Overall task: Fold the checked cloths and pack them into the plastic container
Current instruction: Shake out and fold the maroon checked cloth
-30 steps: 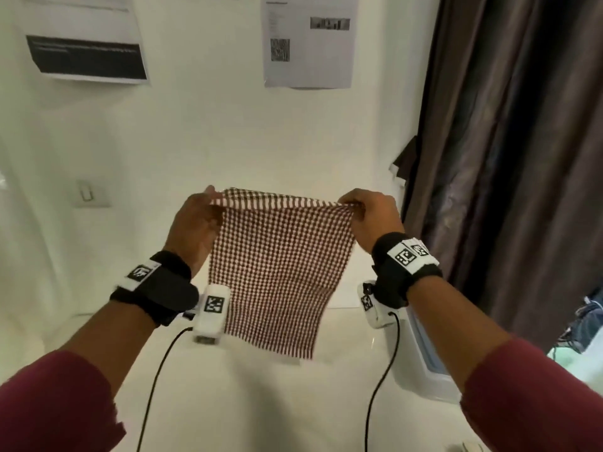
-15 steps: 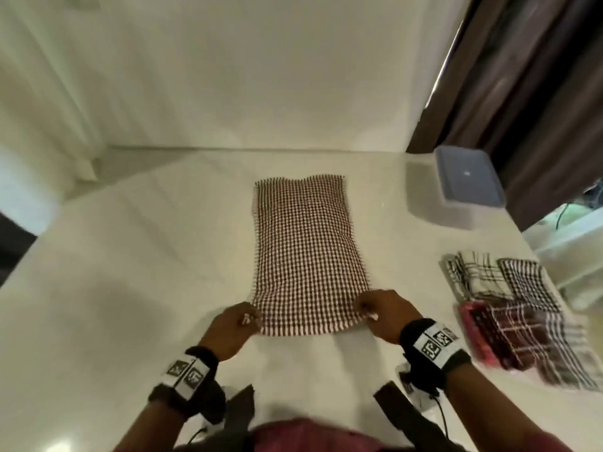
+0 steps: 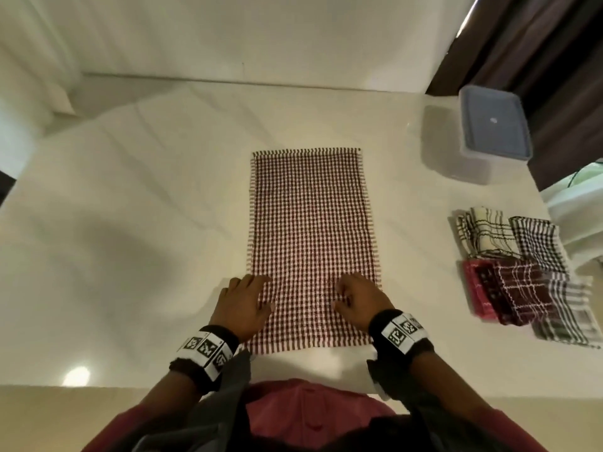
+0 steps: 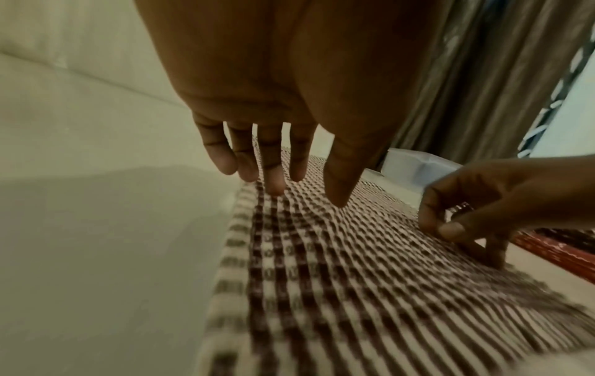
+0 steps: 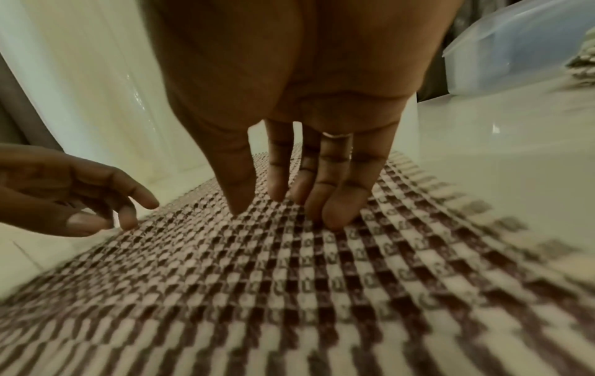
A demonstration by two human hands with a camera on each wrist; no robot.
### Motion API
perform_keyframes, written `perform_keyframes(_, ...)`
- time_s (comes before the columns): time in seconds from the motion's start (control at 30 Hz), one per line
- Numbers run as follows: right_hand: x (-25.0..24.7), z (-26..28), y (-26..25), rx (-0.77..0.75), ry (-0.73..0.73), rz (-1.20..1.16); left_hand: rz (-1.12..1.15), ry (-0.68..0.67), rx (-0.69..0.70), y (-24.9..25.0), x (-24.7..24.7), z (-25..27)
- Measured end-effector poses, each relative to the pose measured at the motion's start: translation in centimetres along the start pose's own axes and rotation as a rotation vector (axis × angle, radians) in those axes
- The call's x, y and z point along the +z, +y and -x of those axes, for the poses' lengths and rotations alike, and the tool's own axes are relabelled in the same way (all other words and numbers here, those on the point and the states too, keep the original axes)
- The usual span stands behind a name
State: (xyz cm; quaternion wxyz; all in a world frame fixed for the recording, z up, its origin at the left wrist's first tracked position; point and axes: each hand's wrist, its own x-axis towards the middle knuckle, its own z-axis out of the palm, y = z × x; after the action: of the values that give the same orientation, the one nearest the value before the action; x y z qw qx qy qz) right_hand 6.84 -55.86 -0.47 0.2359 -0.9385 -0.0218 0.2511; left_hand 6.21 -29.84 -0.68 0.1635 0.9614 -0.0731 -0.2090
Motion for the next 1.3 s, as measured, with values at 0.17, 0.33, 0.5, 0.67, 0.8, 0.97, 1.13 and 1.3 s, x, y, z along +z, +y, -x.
perform_keyframes(0.17, -2.6, -1.2, -1.0, -0.027, 0.054, -0.023, 0.094, 0.007, -0.009, 0.8, -2.5, -2.7)
perform_keyframes(0.33, -7.5, -8.1, -3.9, -0.164, 0.079, 0.091, 0.081, -0.004, -0.004, 0.5, -7.7, -9.1)
perform_keyframes(0.5, -10.2, -16.6, -7.5, -0.21, -0.074, 0.336, 0.005, -0.129, -0.019, 0.6, -11.8, -17.5)
perform_keyframes(0.67, -10.8, -24.4, -10.7, -0.245, -0.146, 0.381, -0.299, -0.197, 0.047, -1.1, -13.2, -25.3)
perform_keyframes(0.8, -8.7, -29.4, -11.7, -0.312, -0.197, 0.421, -0.463, -0.313, 0.093, -2.5, -12.4, -28.0)
perform_keyframes(0.97, -6.6, -30.6, -10.4, -0.359, -0.232, 0.446, -0.505, -0.404, 0.027, -2.5, -10.8, -28.8)
perform_keyframes(1.13, -8.3, -29.6, -7.2, -0.388, -0.203, 0.468, -0.484, -0.39, -0.005, -2.5, -11.2, -29.2)
perform_keyframes(1.3, -11.4, -27.3, -2.1, -0.203, -0.189, 0.393, -0.426, -0.402, 0.003, -2.3, -12.0, -28.9)
